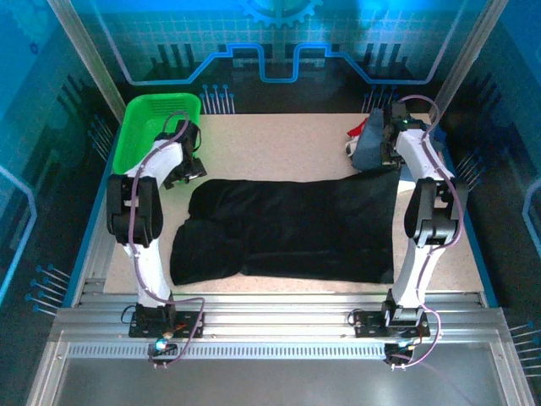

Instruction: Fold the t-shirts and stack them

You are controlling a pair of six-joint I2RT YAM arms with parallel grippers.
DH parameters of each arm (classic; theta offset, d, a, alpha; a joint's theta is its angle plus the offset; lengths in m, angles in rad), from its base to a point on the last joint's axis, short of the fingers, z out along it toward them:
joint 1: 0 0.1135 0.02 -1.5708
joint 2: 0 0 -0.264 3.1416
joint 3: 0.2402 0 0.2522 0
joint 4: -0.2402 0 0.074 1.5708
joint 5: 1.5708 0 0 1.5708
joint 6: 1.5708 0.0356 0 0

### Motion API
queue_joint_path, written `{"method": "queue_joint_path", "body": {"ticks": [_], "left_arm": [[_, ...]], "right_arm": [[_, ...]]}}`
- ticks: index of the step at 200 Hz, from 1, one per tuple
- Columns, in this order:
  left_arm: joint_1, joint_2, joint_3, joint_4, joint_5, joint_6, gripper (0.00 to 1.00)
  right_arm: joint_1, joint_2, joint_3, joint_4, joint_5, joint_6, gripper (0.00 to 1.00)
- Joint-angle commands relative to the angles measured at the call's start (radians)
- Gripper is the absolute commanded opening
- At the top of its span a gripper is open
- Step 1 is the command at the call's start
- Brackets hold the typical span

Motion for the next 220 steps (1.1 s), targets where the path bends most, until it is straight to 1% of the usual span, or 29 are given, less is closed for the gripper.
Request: {"method": "queue_joint_path", "body": {"ticks": [1, 14, 24, 42, 54, 78, 95, 106, 124, 144, 165, 184, 209, 220], "left_arm": [[0.026, 0.044, 0.090, 0.004, -0.052, 0.036, 0.84], [0.009, 0.024, 0.111, 0.021, 0.000, 0.036, 0.83], [-0.022, 0.009, 0.134, 0.027, 0.013, 0.054, 0.84], [-0.076, 0.011, 0.214, 0.003, 0.096, 0.085, 0.84], [-0.111, 0.018, 0.253, -0.021, 0.131, 0.094, 0.84], [-0.161, 0.029, 0.260, -0.034, 0.203, 0.115, 0.84], [-0.168, 0.060, 0.265, -0.071, 0.225, 0.108, 0.83], [-0.168, 0.083, 0.276, -0.106, 0.214, 0.096, 0.82], [-0.160, 0.096, 0.269, -0.120, 0.150, 0.080, 0.83], [-0.111, 0.103, 0.255, -0.113, 0.093, 0.065, 0.83], [-0.055, 0.117, 0.275, -0.146, 0.017, 0.086, 0.83], [-0.004, 0.110, 0.285, -0.172, -0.026, 0.100, 0.83], [0.030, 0.078, 0.286, -0.181, -0.046, 0.126, 0.83], [0.026, 0.059, 0.291, -0.172, 0.007, 0.140, 0.83]], "right_arm": [[-0.008, -0.029, 0.003, 0.012, 0.023, -0.013, 0.00], [-0.008, -0.029, 0.003, 0.012, 0.018, -0.012, 0.00], [-0.008, -0.027, 0.002, 0.010, 0.015, -0.009, 0.00], [-0.008, -0.024, 0.009, 0.006, 0.009, -0.006, 0.00], [-0.008, -0.024, 0.011, 0.004, 0.008, -0.007, 0.00], [-0.008, -0.022, 0.019, 0.000, 0.000, -0.003, 0.00], [-0.006, -0.021, 0.022, -0.001, -0.007, -0.004, 0.00], [-0.005, -0.019, 0.025, -0.001, -0.008, -0.006, 0.00], [-0.005, -0.016, 0.030, -0.002, -0.014, -0.006, 0.00], [-0.004, -0.014, 0.034, -0.005, -0.023, -0.004, 0.00], [-0.002, -0.013, 0.037, -0.008, -0.034, 0.000, 0.00], [0.003, -0.013, 0.040, -0.007, -0.044, 0.001, 0.00], [0.008, -0.007, 0.044, -0.011, -0.053, 0.004, 0.00], [0.009, -0.003, 0.047, -0.014, -0.054, 0.004, 0.00]]}}
